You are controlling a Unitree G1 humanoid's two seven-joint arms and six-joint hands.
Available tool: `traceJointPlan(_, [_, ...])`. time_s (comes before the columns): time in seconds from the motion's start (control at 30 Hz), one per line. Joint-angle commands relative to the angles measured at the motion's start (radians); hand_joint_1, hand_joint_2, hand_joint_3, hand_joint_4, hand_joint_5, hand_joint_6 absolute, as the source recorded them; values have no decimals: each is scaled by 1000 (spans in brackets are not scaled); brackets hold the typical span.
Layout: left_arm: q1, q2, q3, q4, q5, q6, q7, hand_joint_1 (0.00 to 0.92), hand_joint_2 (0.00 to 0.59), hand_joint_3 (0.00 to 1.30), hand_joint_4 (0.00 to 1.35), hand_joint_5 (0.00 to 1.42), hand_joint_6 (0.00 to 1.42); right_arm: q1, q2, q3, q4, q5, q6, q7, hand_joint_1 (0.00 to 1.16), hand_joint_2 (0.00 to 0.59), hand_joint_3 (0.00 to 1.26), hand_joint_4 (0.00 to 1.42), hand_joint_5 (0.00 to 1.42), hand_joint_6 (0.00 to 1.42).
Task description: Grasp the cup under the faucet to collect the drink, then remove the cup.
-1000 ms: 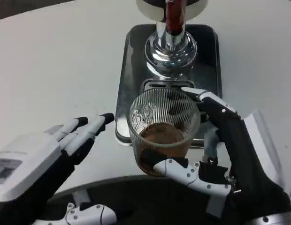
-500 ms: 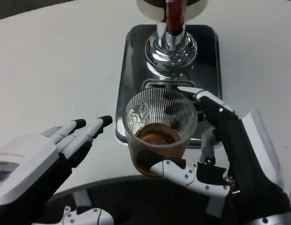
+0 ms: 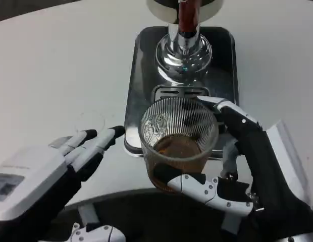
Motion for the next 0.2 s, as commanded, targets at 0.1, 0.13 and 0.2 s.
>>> traceJointPlan(0.1, [3, 2, -16, -2, 3, 7, -15, 0, 100, 0, 0, 0, 30, 10, 4, 1, -46, 10, -52, -2, 823, 223, 844, 985, 1212, 1362])
traceJointPlan(0.13, [2, 2, -17, -2, 3, 9, -16, 0, 100, 0, 0, 0, 29, 11, 3, -1, -48, 11, -52, -2, 823, 223, 844, 985, 1212, 1362])
traceJointPlan(0.2, [1, 2, -19, -2, 4, 11, -17, 0, 100, 0, 0, 0, 29, 13, 2, -4, -49, 14, -54, -1, 822, 223, 844, 985, 1212, 1362])
